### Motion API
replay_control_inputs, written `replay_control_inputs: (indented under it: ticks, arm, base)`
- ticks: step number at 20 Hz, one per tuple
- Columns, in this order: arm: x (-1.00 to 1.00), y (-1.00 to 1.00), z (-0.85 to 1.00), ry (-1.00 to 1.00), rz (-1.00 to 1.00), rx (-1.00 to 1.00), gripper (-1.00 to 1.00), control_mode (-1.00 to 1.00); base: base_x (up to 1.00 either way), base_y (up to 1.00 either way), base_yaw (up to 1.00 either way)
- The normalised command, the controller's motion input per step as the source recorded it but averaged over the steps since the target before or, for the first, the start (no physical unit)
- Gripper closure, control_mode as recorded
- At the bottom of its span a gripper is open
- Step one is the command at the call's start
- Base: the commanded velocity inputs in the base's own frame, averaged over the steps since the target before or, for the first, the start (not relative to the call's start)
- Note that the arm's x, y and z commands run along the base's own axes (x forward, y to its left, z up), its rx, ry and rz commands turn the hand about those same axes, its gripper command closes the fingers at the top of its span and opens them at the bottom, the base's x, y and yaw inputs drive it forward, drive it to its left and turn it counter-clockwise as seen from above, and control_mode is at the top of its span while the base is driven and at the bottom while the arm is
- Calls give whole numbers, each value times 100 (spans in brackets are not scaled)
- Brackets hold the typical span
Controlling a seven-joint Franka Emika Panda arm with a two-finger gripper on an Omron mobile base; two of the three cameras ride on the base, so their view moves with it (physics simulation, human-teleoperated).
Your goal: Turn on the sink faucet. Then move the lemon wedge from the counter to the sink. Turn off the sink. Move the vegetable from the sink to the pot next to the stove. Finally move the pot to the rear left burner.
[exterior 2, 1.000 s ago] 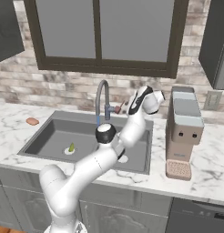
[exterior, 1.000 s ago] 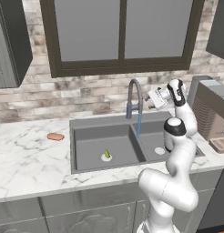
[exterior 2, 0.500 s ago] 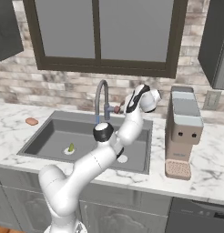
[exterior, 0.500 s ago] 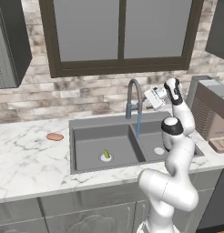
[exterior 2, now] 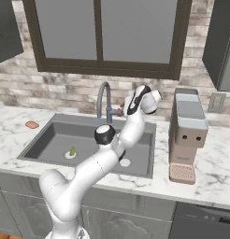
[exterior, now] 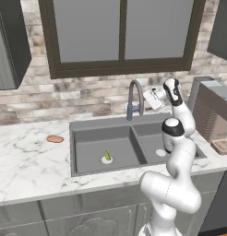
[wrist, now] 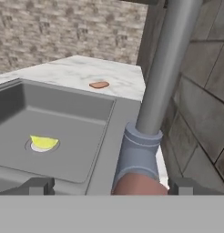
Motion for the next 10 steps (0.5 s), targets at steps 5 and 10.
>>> replay_control_inputs:
  ticks: [5, 10]
  arm:
    - [-14, 2, 0, 0, -2, 0, -100, -100]
    - [-23, 0, 3, 0, -4, 0, -100, -100]
  base:
    - [0, 0, 0]
    - [0, 0, 0]
